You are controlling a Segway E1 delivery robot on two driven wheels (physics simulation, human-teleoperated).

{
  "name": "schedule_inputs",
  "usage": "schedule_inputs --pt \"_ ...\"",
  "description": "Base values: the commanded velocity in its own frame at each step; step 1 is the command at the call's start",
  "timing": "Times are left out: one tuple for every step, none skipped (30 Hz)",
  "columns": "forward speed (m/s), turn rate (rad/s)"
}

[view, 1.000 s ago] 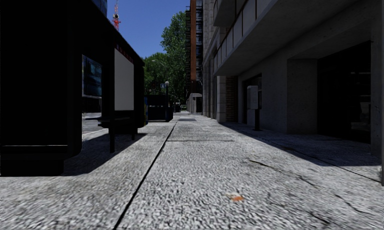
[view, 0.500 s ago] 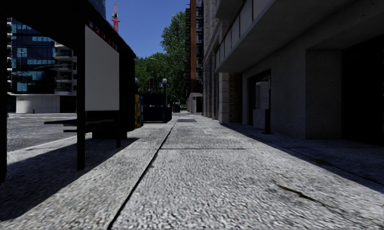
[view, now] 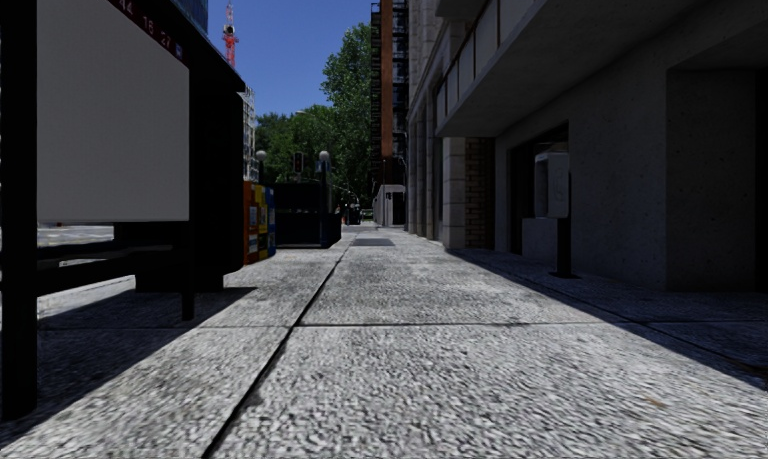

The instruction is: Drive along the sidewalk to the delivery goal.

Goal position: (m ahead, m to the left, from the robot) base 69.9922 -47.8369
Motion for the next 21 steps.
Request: schedule_inputs --pt "2.00 0.00" --pt "2.00 0.00" --pt "2.00 0.00" --pt "2.00 0.00" --pt "2.00 0.00" --pt "2.00 0.00" --pt "2.00 0.00" --pt "2.00 0.00" --pt "2.00 0.00" --pt "2.00 0.00" --pt "2.00 0.00" --pt "2.00 0.00" --pt "2.00 0.00" --pt "2.00 0.00" --pt "2.00 0.00" --pt "2.00 0.00" --pt "2.00 0.00" --pt "2.00 0.00" --pt "2.00 0.00" --pt "2.00 0.00" --pt "2.00 0.00"
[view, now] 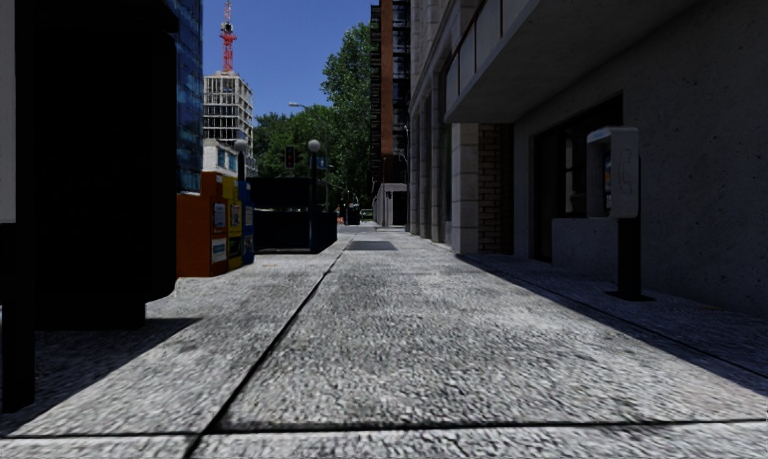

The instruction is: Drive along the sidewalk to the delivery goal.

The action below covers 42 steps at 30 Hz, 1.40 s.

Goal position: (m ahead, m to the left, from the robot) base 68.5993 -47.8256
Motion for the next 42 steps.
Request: schedule_inputs --pt "2.00 0.00" --pt "2.00 0.00" --pt "2.00 0.00" --pt "2.00 0.00" --pt "2.00 0.00" --pt "2.00 0.00" --pt "2.00 0.00" --pt "2.00 0.00" --pt "2.00 0.00" --pt "2.00 0.00" --pt "2.00 0.00" --pt "2.00 0.00" --pt "2.00 0.00" --pt "2.00 0.00" --pt "2.00 0.00" --pt "2.00 0.00" --pt "2.00 0.00" --pt "2.00 0.00" --pt "2.00 0.00" --pt "2.00 0.00" --pt "2.00 0.00" --pt "2.00 0.00" --pt "2.00 0.00" --pt "2.00 0.00" --pt "2.00 0.00" --pt "2.00 0.00" --pt "2.00 0.00" --pt "2.00 0.00" --pt "2.00 0.00" --pt "2.00 0.00" --pt "2.00 0.00" --pt "2.00 0.00" --pt "2.00 0.00" --pt "2.00 0.00" --pt "2.00 0.00" --pt "2.00 0.00" --pt "2.00 0.00" --pt "2.00 0.00" --pt "2.00 0.00" --pt "2.00 0.00" --pt "2.00 0.00" --pt "2.00 0.00"
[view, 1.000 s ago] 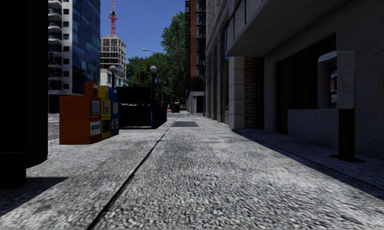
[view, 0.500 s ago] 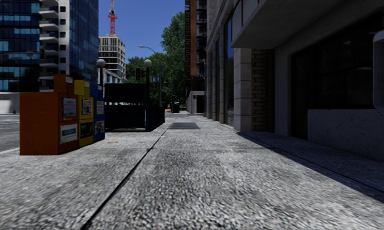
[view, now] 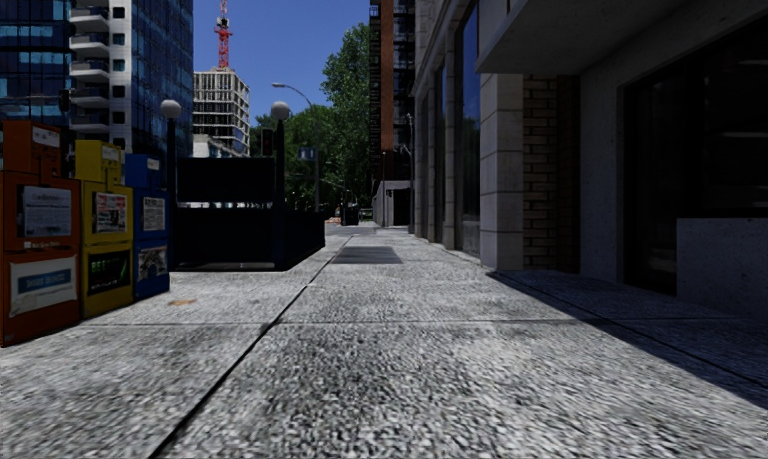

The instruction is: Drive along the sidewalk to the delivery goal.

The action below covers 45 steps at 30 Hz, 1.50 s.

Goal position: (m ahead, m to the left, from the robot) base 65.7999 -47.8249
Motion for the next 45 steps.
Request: schedule_inputs --pt "2.00 0.00" --pt "2.00 0.00" --pt "2.00 0.00" --pt "2.00 0.00" --pt "2.00 0.00" --pt "2.00 0.00" --pt "2.00 0.00" --pt "2.00 0.00" --pt "2.00 0.00" --pt "2.00 0.00" --pt "2.00 0.00" --pt "2.00 0.00" --pt "2.00 0.00" --pt "2.00 0.00" --pt "2.00 0.00" --pt "2.00 0.00" --pt "2.00 0.00" --pt "2.00 0.00" --pt "2.00 0.00" --pt "2.00 0.00" --pt "2.00 0.00" --pt "2.00 0.00" --pt "2.00 0.00" --pt "2.00 0.00" --pt "2.00 0.00" --pt "2.00 0.00" --pt "2.00 0.00" --pt "2.00 0.00" --pt "2.00 0.00" --pt "2.00 0.00" --pt "2.00 0.00" --pt "2.00 0.00" --pt "2.00 0.00" --pt "2.00 0.00" --pt "2.00 0.00" --pt "2.00 0.00" --pt "2.00 0.00" --pt "2.00 0.00" --pt "2.00 0.00" --pt "2.00 0.00" --pt "2.00 0.00" --pt "2.00 0.00" --pt "2.00 0.00" --pt "2.00 0.00" --pt "2.00 0.00"
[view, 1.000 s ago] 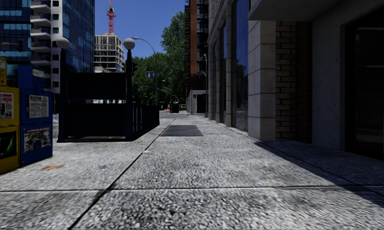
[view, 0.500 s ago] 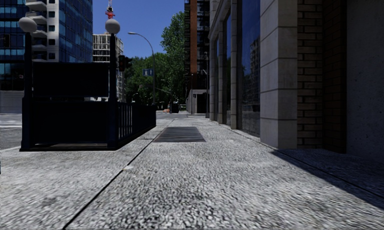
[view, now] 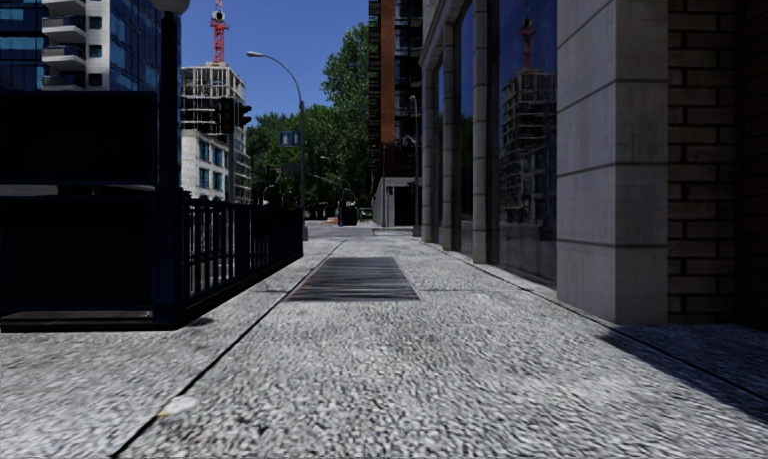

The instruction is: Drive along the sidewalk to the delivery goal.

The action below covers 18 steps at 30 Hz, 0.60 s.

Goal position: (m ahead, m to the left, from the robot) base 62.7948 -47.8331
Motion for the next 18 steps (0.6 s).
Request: schedule_inputs --pt "2.00 0.00" --pt "2.00 0.00" --pt "2.00 0.00" --pt "2.00 0.00" --pt "2.00 0.00" --pt "2.00 0.00" --pt "2.00 0.00" --pt "2.00 0.00" --pt "2.00 0.00" --pt "2.00 0.00" --pt "2.00 0.00" --pt "2.00 0.00" --pt "2.00 0.00" --pt "2.00 0.00" --pt "2.00 0.00" --pt "2.00 0.00" --pt "2.00 0.00" --pt "2.00 0.00"
